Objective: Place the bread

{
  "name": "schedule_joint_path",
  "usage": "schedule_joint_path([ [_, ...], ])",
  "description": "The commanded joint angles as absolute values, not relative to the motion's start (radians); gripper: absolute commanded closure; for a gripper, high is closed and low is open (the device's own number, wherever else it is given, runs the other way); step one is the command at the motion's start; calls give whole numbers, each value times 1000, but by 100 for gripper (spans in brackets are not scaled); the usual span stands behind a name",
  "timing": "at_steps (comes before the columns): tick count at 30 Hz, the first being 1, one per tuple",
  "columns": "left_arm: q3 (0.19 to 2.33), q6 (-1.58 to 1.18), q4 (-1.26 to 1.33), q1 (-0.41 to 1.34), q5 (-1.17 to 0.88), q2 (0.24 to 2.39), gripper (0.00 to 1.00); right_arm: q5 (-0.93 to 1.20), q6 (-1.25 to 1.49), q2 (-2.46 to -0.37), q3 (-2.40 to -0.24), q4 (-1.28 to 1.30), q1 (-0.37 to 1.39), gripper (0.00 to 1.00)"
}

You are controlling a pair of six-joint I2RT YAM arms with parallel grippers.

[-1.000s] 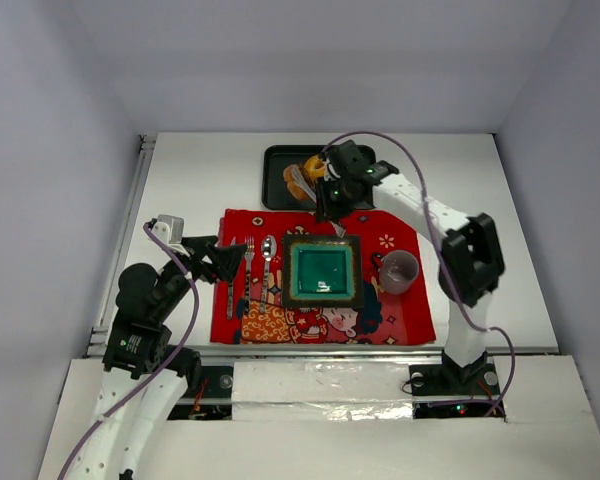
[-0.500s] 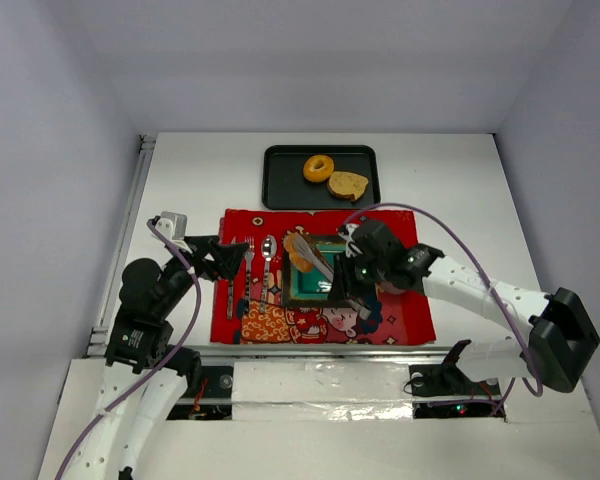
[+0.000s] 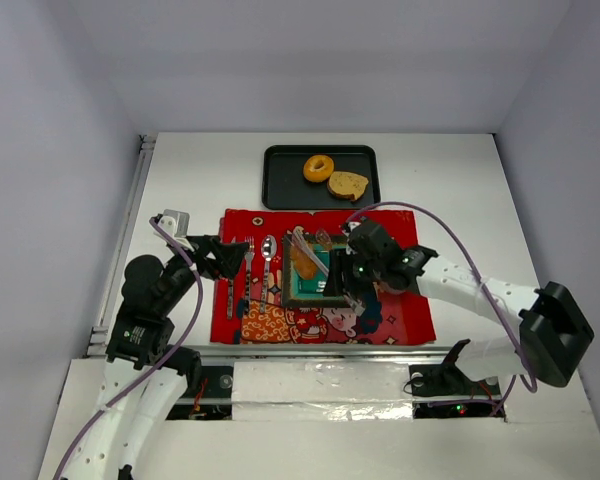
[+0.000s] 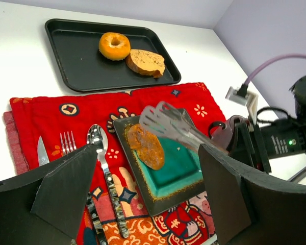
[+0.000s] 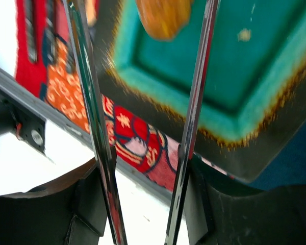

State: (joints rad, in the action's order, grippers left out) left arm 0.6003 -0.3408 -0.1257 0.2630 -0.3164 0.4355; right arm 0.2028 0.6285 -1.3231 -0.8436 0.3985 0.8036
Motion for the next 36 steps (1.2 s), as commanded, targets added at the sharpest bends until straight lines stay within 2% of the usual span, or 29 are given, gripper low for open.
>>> schedule_joint_path([
  [1, 601, -331, -97, 270, -318, 436, 21, 146, 595, -1330, -951, 374, 804, 43],
  [5, 601, -333, -97, 270, -321, 434, 21, 69, 562, -1365, -1060, 425, 778, 45],
  [8, 601, -331, -95, 270, -321, 430, 21, 131, 537, -1411, -1144, 402, 651, 48],
  [10, 601, -331, -97, 270, -322, 425, 21, 167, 511, -1486, -1199, 403, 562, 49],
  [18, 601, -334, -98, 270, -318, 405, 21, 218, 419, -1828, -1561, 515, 404, 51],
  [24, 601, -336, -100, 279, -313, 393, 21, 218, 417, -2014, -1703, 552, 358, 51],
  [36, 601, -334, -100, 288, -314, 387, 21, 327, 408, -2149, -1807, 561, 345, 50],
])
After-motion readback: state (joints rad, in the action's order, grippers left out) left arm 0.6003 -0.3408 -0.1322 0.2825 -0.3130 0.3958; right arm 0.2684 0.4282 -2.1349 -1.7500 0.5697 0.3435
